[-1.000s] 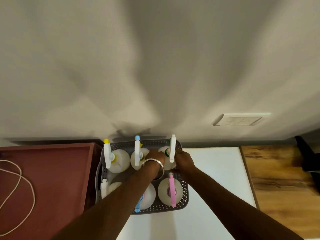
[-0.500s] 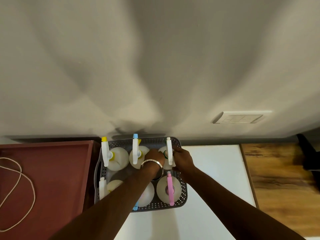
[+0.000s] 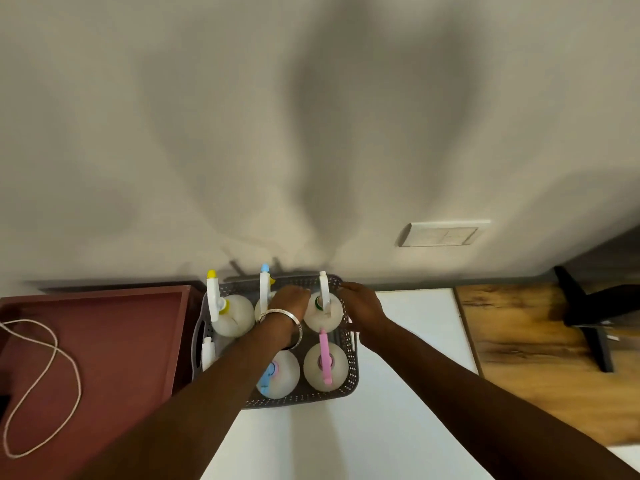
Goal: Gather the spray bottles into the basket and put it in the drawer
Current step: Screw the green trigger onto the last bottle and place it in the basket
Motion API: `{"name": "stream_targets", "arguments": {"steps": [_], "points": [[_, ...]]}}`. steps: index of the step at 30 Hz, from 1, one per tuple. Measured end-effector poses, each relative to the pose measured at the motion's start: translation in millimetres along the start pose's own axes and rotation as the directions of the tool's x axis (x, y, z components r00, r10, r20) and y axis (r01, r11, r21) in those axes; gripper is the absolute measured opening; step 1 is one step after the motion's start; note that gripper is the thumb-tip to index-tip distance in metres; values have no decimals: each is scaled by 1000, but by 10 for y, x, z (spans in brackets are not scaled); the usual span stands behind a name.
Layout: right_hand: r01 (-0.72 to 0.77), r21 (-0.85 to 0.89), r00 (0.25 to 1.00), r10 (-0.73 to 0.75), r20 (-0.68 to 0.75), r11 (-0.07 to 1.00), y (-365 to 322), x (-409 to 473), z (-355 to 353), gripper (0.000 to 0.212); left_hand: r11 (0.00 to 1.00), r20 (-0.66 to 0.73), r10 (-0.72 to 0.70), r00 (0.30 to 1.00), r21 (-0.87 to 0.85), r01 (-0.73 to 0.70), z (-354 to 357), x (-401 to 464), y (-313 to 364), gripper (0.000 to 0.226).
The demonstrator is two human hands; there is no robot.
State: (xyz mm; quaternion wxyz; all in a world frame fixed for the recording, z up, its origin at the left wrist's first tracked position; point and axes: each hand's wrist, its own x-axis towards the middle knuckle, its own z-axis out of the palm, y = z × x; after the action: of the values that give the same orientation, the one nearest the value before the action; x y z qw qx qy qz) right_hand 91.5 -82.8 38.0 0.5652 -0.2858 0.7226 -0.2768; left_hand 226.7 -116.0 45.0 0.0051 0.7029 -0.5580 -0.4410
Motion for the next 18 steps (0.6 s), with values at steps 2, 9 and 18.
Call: {"name": "stream_targets", "arguments": {"steps": [2,9,18], "points": [[15,31,1000,-15,-16,999,-35,-203,-63,20,993,-18,13,1000,-121,-15,-56,-202,0,32],[29,163,998,-21,-53,986,82,-993,-229,19,878,-25,8,1000,-479,-20,-109,-887,-273,20],[6,196,998,8,-68,981,835,-1949,-427,32,846,-145,38,989,-522,-109,153,-1935,-871,19]]}}
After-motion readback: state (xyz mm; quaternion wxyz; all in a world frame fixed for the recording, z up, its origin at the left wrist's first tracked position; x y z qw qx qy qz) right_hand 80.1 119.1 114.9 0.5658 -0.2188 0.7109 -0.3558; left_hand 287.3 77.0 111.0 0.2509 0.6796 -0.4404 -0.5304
